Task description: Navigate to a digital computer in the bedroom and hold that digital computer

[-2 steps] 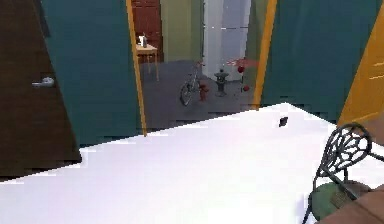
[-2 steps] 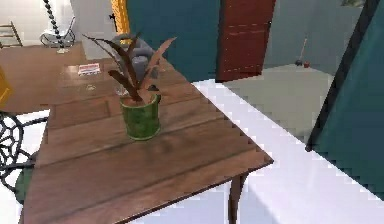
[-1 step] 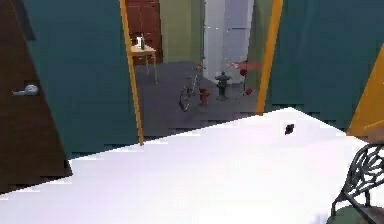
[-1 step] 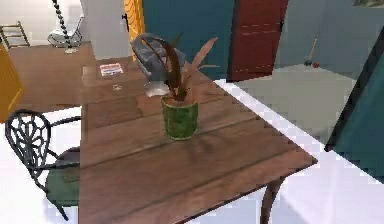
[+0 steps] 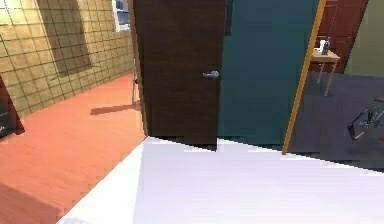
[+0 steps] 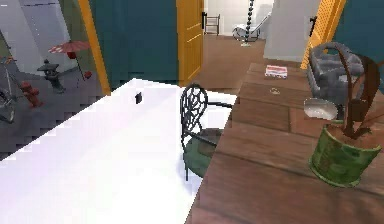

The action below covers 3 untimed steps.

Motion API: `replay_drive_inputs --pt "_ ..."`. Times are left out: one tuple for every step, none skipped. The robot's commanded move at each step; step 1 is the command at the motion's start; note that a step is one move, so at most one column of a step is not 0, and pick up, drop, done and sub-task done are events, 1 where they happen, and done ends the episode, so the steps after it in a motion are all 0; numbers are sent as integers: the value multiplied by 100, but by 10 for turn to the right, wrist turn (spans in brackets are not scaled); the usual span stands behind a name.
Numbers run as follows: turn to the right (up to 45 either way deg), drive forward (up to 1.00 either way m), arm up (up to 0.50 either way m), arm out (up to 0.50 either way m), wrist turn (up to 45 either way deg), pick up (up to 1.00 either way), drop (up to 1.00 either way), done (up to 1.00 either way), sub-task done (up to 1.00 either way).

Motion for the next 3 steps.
replay_drive_inputs --pt "-30 0 0 0 0 0 0 0 0" --pt "0 30 0 0 0 0 0 0 0" --pt "450 0 0 0 0 0 0 0 0"
